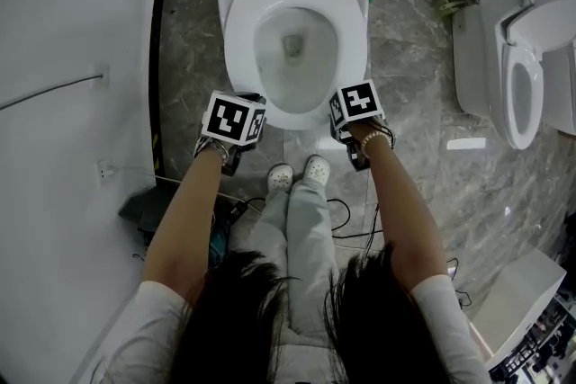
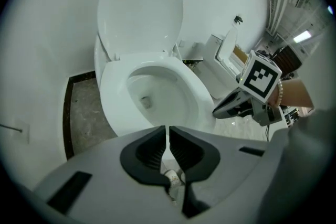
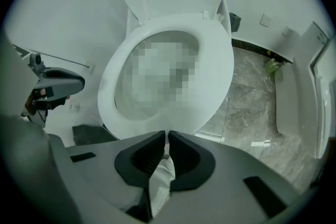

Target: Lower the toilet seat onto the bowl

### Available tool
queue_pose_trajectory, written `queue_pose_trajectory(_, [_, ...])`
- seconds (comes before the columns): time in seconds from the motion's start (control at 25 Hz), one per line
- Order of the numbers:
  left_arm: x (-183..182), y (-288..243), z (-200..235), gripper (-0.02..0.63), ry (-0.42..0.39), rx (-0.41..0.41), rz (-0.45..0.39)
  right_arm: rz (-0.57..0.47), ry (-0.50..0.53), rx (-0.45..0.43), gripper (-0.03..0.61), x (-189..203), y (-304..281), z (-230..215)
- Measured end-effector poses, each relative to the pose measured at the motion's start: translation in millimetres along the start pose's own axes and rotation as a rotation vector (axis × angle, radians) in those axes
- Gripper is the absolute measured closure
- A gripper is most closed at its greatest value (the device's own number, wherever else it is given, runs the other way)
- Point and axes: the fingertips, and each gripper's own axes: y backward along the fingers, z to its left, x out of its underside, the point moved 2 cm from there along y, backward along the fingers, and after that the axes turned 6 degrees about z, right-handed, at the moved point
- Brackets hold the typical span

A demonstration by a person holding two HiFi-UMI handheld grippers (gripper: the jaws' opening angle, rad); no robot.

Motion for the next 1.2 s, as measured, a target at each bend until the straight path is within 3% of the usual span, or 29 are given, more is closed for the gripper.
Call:
queue_pose_trajectory(0.2, [6, -9, -1, 0.597, 0.094, 0.074, 0.051, 0.0, -0.024, 0.035, 0.532, 0, -11, -2])
queue_pose_trajectory(0.72, [17, -21, 13, 0.598, 0.099, 0.032, 0.093, -0.087, -0.048, 0.131, 0.541, 2, -46, -11])
queue_pose_trajectory(1.2, [18, -26, 5, 0.598, 0.114, 0.031, 0.086, -0.117, -0.073, 0.078, 0.543, 6, -40, -9])
